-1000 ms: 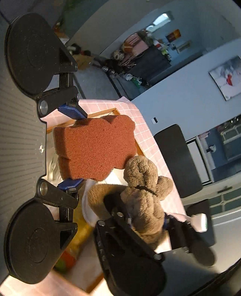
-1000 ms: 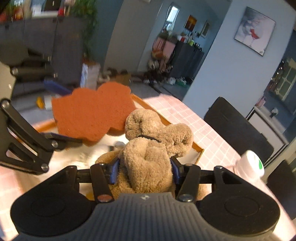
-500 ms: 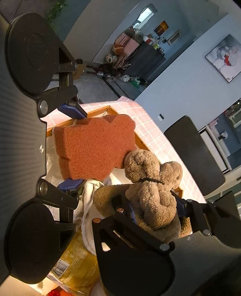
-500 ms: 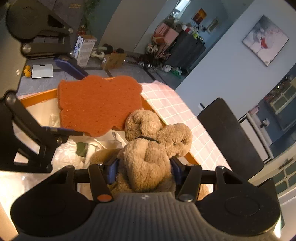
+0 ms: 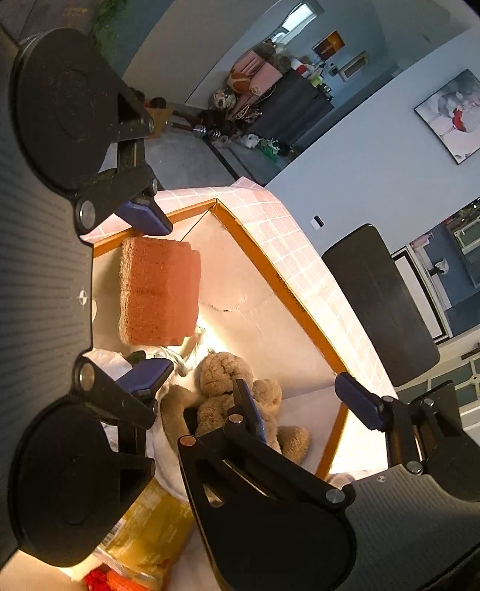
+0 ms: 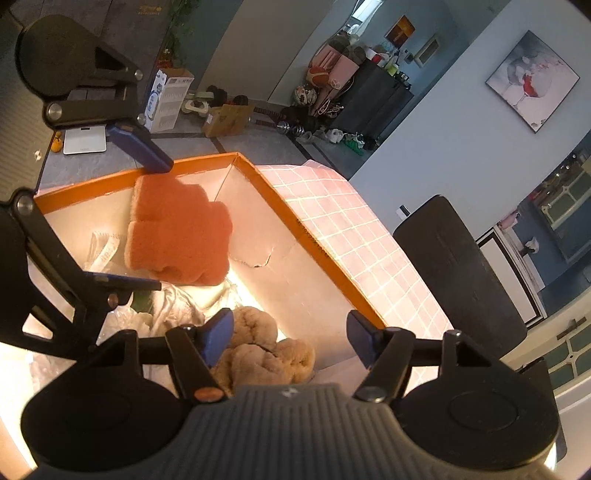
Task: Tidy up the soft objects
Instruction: 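Open both grippers to drop the sponge and plush toy into the box, then move both grippers to the pink-and-white knitted pad on the table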
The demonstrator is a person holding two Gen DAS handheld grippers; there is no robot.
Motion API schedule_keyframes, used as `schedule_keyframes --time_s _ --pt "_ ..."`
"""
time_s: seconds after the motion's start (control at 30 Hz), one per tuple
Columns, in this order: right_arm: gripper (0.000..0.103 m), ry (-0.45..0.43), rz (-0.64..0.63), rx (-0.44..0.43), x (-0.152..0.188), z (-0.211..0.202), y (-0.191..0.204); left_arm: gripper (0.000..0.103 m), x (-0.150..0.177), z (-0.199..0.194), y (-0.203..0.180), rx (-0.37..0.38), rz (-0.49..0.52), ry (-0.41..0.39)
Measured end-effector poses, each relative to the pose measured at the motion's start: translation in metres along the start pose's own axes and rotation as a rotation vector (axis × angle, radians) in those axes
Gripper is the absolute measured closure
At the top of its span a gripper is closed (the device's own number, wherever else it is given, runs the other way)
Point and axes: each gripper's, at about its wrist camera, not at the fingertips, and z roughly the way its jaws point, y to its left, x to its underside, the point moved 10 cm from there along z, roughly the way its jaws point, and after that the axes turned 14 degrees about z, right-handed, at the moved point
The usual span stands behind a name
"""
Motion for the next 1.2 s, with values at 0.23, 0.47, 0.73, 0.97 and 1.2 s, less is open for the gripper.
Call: schedule_keyframes --time_s 0.23,0.47,0.73,0.97,1.2 --pt "0.036 -0.037 0.015 -0.012 -0.003 -0.017 -0.001 0.014 -0.006 -0.015 0.005 0.016 -0.027 -0.040" --pt "0.036 -0.133 0.035 -0.023 -0.004 -0.057 -0.001 0.014 -0.015 -0.039 0.004 -0.011 -0.094 -0.096" --pt "0.036 -0.242 0.131 -0.031 0.019 -0.108 -0.015 0.014 -0.022 -0.078 -0.016 -0.059 -0.204 -0.197" --pt "0.035 -0.307 0.335 -0.033 0.069 -0.144 -0.054 0.014 -0.031 -0.104 -0.049 -0.023 -0.318 -0.297" --pt "0.034 -0.208 0.567 0.000 0.146 -0.120 -0.093 0.020 -0.056 -0.102 -0.084 0.095 -0.399 -0.335"
